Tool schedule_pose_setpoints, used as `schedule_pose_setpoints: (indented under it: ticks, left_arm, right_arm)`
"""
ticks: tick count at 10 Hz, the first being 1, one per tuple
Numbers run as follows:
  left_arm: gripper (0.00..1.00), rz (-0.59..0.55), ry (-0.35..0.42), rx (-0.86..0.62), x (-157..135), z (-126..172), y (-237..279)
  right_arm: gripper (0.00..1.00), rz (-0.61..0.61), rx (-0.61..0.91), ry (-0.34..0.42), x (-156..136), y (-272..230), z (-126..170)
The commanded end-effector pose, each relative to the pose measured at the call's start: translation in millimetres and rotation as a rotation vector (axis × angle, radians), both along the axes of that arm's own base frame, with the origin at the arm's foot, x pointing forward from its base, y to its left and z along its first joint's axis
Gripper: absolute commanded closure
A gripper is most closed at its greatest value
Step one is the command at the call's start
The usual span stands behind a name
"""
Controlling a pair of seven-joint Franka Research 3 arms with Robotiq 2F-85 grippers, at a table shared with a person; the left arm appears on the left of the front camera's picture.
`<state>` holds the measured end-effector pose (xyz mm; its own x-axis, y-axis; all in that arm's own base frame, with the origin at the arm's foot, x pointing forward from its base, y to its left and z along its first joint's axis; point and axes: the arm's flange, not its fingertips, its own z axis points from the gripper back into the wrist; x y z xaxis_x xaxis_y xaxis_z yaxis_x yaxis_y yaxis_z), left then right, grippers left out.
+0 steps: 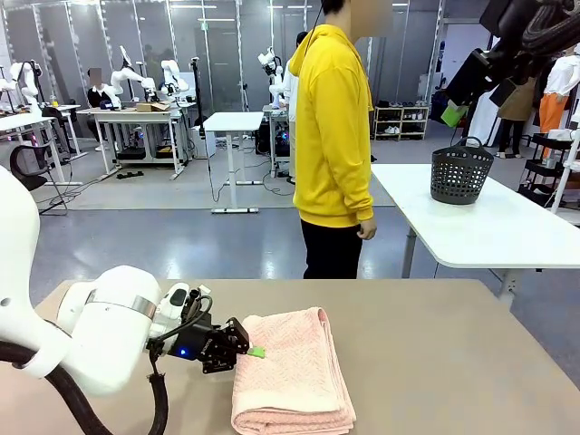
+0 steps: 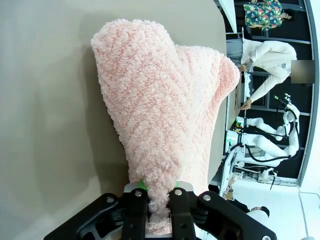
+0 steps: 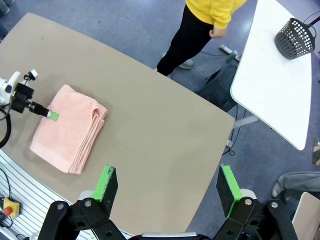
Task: Fold the towel.
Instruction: Pick up the 100 cm Hotel Towel and place it on the left side of the table.
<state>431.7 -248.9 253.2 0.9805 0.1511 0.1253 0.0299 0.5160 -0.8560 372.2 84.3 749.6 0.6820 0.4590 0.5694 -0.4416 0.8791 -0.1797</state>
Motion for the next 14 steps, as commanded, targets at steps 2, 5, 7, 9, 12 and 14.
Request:
schedule_pose_setpoints:
  ticks: [2, 5, 7, 9, 12, 14]
  left_arm:
    - [0.86, -0.073, -0.034, 0.036, 0.6, 23.1, 3.4]
    - [0.86, -0.060, -0.056, 0.108, -5.4, 77.8, 60.6]
    - [0.86, -0.041, -0.036, 0.147, -5.0, 91.1, 110.5]
    - [0.86, -0.030, -0.028, 0.189, -7.1, 101.1, 172.7]
    - [0.86, 0.003, -0.076, 0.223, -12.7, 108.1, 274.7]
    - [0.86, 0.008, -0.081, 0.280, -10.4, 105.4, 331.9]
  right_arm:
    - [0.00, -0.004, -0.005, 0.002, -0.6, -0.7, 0.4]
    - [0.00, -0.004, -0.005, 0.002, -0.6, -0.7, 0.4]
    - [0.00, -0.004, -0.005, 0.002, -0.6, -0.7, 0.4]
    - [0.00, -0.004, -0.005, 0.002, -0.6, -0.7, 0.4]
    - [0.00, -0.004, -0.005, 0.002, -0.6, -0.7, 0.4]
    - [0.00, -0.004, -0.005, 0.002, -0.6, -0.7, 0.4]
